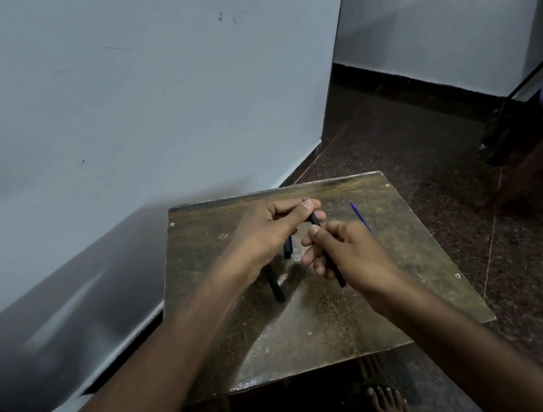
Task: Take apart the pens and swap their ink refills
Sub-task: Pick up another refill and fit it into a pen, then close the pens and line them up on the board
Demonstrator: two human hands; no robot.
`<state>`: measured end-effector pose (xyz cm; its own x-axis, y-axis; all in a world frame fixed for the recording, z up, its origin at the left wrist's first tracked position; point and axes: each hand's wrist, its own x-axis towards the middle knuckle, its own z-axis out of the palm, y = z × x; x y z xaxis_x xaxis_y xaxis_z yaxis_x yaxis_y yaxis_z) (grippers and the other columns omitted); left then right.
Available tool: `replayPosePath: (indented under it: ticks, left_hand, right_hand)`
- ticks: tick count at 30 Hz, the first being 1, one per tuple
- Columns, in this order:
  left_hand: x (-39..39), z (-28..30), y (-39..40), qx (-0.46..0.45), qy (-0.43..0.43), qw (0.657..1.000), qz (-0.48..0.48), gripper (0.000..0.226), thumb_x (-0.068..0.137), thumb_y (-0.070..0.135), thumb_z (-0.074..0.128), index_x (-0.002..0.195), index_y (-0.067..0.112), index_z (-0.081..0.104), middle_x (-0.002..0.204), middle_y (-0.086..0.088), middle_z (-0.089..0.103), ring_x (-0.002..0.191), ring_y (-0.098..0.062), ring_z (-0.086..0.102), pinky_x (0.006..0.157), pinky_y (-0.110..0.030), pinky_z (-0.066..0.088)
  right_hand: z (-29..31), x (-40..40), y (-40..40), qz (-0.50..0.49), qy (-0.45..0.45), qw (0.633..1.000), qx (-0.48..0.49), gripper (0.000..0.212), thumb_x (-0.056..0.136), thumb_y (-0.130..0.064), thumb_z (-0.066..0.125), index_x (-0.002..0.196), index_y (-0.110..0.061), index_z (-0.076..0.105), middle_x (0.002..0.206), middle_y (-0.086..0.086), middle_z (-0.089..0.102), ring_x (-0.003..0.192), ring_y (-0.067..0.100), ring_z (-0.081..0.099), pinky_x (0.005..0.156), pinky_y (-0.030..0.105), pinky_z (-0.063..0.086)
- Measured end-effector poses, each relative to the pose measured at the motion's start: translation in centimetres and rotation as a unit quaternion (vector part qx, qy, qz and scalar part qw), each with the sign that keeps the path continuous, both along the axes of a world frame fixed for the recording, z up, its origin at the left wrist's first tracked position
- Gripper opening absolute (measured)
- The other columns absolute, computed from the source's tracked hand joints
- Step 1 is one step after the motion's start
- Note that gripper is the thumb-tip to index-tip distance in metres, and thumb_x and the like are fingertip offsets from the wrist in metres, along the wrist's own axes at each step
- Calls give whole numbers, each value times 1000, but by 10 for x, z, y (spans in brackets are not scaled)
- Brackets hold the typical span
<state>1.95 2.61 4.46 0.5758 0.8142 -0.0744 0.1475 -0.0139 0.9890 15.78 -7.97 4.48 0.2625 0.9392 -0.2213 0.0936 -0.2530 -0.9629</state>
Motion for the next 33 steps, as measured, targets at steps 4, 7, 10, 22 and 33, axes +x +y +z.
replayPosePath:
  ticks: [4, 7, 10, 22, 33]
  left_hand:
    - [-8, 2, 7, 366, 265, 888, 85, 36, 106, 53, 60, 91, 31, 83, 56, 12, 67, 52, 0, 60, 52, -27, 44]
    - [-7, 2, 6, 364, 377, 846, 98, 35, 96, 61, 71, 97, 28, 81, 81, 12, 77, 79, -9, 71, 64, -29, 54]
    - [2, 1, 3, 359, 441, 816, 107, 49, 88, 72, 72, 93, 24, 76, 88, 5, 76, 90, -20, 71, 66, -34, 54]
    - [5, -2, 13, 214, 295, 927, 90, 16, 98, 36, 77, 100, 22, 85, 86, 9, 78, 83, -10, 74, 75, -26, 56]
    - [-6, 1, 26, -36, 17, 982, 182, 30, 92, 46, 85, 96, 16, 85, 89, -6, 81, 73, -13, 59, 56, -22, 50]
  right_hand:
    - [1, 14, 1, 7, -315, 949, -17, 30, 112, -30, 56, 92, -21, 76, 75, -4, 82, 63, 2, 73, 71, 30, 57]
    - [3, 14, 1, 15, -386, 922, -36, 32, 111, -37, 57, 94, -23, 81, 76, -3, 77, 69, 13, 70, 69, 33, 54]
    - [3, 13, 2, 25, -418, 906, -60, 34, 111, -37, 57, 99, -17, 81, 66, 0, 63, 59, 18, 57, 60, 34, 42]
    - [-3, 13, -1, 15, -420, 907, -2, 23, 92, -40, 85, 100, -18, 83, 76, -6, 80, 72, 5, 74, 70, 28, 60]
    - [-4, 2, -1, 43, -417, 907, 46, 25, 100, -45, 74, 99, -22, 83, 78, -4, 79, 71, 9, 73, 64, 28, 55]
